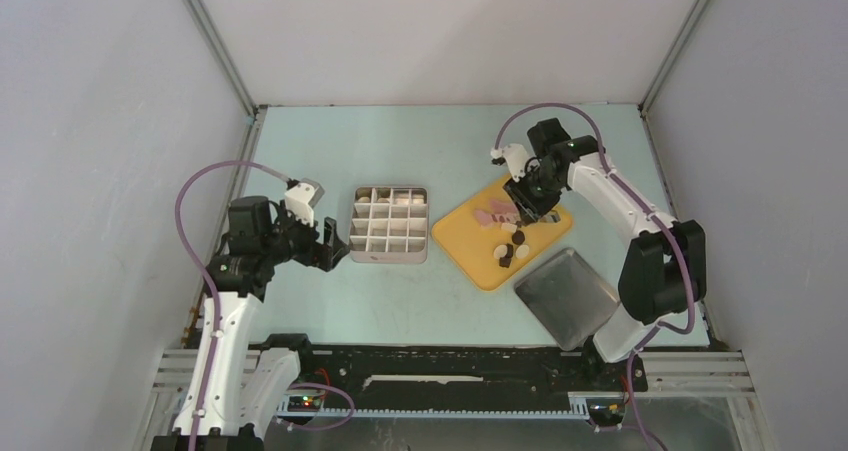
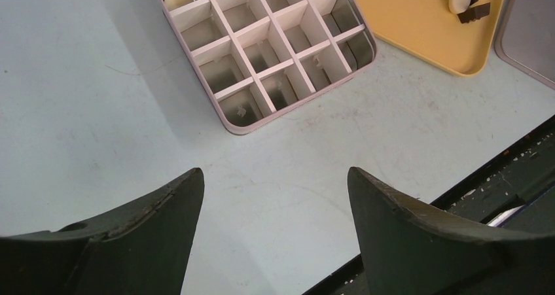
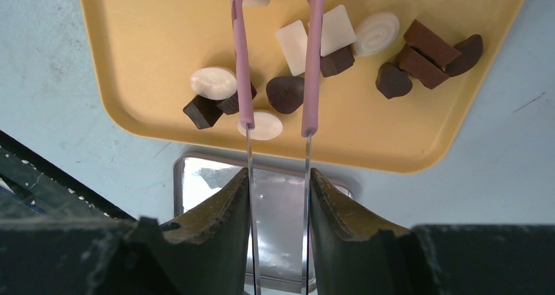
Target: Pack the chocolate
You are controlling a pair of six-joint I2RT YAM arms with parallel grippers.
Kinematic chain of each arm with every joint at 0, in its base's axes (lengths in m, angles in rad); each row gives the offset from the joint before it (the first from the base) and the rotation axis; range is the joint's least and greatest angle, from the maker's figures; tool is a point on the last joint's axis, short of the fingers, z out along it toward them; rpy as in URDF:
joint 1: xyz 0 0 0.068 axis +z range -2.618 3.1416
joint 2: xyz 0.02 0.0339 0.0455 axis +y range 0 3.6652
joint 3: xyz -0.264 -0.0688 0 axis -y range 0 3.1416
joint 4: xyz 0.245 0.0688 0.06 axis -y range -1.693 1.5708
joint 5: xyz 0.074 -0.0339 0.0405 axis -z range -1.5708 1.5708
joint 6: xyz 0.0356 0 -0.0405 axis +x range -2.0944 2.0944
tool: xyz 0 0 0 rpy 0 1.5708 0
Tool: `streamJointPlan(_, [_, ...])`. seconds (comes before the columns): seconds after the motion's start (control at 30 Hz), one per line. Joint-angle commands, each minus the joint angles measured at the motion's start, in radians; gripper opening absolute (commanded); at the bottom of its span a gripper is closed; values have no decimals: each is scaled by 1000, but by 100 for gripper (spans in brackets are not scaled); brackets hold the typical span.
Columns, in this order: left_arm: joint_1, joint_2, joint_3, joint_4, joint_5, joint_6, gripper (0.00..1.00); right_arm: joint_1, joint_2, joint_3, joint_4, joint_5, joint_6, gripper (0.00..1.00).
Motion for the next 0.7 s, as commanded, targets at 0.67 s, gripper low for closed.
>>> streamJointPlan(0.67, [9,-7,-6,36,20,-7,84,87,-88,43,-47,-78,-6,14])
